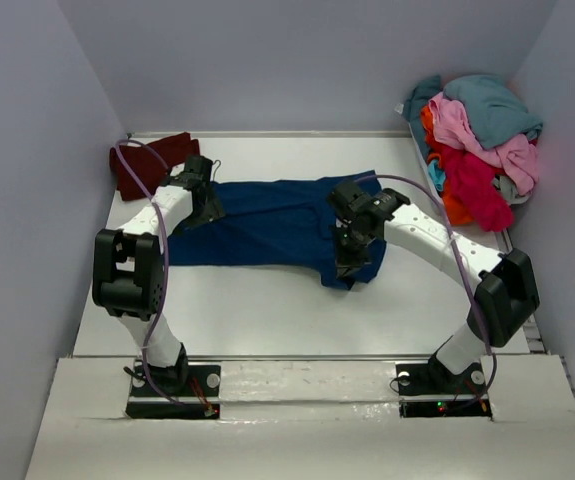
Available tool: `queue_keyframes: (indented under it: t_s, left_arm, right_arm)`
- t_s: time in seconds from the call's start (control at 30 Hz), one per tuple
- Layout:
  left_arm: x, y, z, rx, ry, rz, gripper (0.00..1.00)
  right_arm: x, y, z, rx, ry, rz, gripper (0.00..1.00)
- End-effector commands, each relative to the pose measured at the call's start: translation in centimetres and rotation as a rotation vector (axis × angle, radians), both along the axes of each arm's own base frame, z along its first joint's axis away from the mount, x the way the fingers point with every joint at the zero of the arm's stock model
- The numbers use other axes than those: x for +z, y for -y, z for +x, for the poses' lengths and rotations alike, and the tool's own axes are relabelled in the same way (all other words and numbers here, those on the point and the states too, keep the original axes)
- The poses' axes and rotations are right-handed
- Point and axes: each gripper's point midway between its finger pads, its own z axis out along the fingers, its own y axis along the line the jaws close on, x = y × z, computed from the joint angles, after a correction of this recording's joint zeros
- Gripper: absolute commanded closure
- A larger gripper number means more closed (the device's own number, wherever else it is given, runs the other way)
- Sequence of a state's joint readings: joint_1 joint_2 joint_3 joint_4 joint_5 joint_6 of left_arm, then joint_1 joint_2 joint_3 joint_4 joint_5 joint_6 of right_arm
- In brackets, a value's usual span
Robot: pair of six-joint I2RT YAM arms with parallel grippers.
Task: Fold and stack the t-shirts
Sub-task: Grap the side of the flattened tshirt closest away from the robot with both arms
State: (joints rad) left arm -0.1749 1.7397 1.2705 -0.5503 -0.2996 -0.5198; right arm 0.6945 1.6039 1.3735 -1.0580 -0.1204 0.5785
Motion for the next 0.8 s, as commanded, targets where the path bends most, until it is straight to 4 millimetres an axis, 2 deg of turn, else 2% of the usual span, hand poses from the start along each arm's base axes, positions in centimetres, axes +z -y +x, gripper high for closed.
queue_keyframes:
  t_s: [0.0,0.17,0.2,0.4,0.43,0.63,0.7,0.77]
  left_arm:
    - [1.6,-0.1,0.8,-0.009,0.039,0.016,0.05]
    - [1.6,-0.1,0.7,-0.015,0.040,0.017,0.04]
    - [1.7,-0.1,0.6,-0.016,0.041,0.016,0.05]
    - [1.7,-0.3,-0.5,-0.017,0.036,0.015,0.05]
    - [2.0,-0.2,-0.6,-0.017,0.047,0.007,0.04]
    - [1.0,-0.3,-1.4,-0.010,0.030,-0.013,0.04]
    - [1.0,-0.3,-1.5,-0.010,0.032,-0.014,0.04]
    - [1.1,-0.2,-1.4,-0.011,0.035,-0.016,0.04]
  right_arm:
    - [1.8,-0.2,0.1,0.000,0.029,-0.010,0.93]
    - [1.8,-1.5,2.1,0.014,0.052,-0.019,0.93]
    - [0.9,-1.7,2.6,0.025,0.039,-0.040,0.93]
    - [-0.7,-4.3,4.8,0.071,0.020,-0.021,0.93]
    - [-1.7,-4.5,5.1,0.074,0.002,-0.036,0.93]
    - [-3.6,-5.9,6.9,0.106,-0.008,-0.059,0.90]
    - [-4.8,-6.1,7.0,0.120,-0.031,-0.067,0.88]
    - [-5.3,-6.3,7.0,0.125,-0.047,-0.066,0.76]
